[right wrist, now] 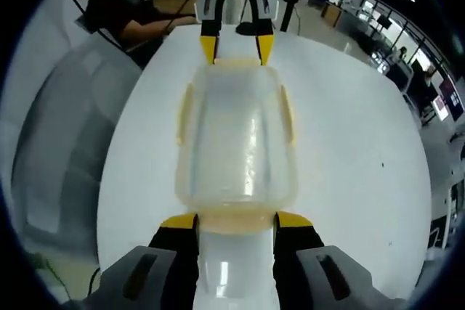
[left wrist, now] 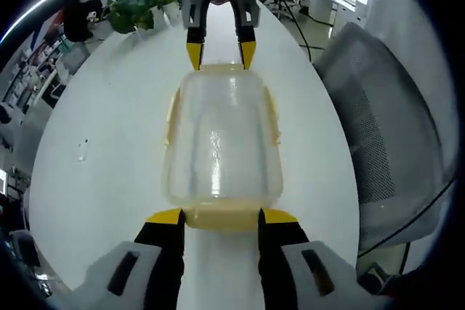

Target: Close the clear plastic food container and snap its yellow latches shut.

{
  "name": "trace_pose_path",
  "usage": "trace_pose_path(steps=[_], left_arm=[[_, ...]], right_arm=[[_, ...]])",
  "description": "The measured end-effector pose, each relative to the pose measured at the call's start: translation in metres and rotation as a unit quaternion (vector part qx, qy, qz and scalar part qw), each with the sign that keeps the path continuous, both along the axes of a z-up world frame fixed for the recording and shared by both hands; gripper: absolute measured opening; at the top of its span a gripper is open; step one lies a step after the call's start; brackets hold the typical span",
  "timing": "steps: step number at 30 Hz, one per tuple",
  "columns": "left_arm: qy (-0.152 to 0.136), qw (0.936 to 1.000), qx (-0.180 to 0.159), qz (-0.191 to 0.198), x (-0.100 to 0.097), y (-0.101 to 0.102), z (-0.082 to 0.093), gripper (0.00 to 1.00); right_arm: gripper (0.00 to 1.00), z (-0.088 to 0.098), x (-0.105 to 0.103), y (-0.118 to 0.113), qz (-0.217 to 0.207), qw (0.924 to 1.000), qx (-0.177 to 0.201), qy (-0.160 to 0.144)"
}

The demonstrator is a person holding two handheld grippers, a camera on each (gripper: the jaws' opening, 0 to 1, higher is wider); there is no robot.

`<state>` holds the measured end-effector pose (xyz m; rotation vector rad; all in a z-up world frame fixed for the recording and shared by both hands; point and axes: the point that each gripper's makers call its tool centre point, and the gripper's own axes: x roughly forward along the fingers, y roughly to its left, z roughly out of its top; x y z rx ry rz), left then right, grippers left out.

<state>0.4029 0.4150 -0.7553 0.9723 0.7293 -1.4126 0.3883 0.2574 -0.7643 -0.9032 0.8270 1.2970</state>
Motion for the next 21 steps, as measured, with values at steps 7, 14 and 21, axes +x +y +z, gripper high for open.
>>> trace_pose_path(steps=[7,14,21], left_arm=[[0.001,1.0,-0.004,0.006,-0.002,-0.016,0.002,0.38],[0.004,0.9999,-0.002,0.013,-0.005,-0.028,0.002,0.38],[0.004,0.9999,0.001,0.016,-0.007,-0.04,0.004,0.38]], right_arm=[[0.38,0.001,0.001,-0.015,0.005,1.0,-0.002,0.002],[0.38,0.001,-0.001,-0.029,0.014,0.9999,0.0,0.006],[0.38,0.0,-0.002,-0.041,0.018,0.9998,-0.001,0.008]])
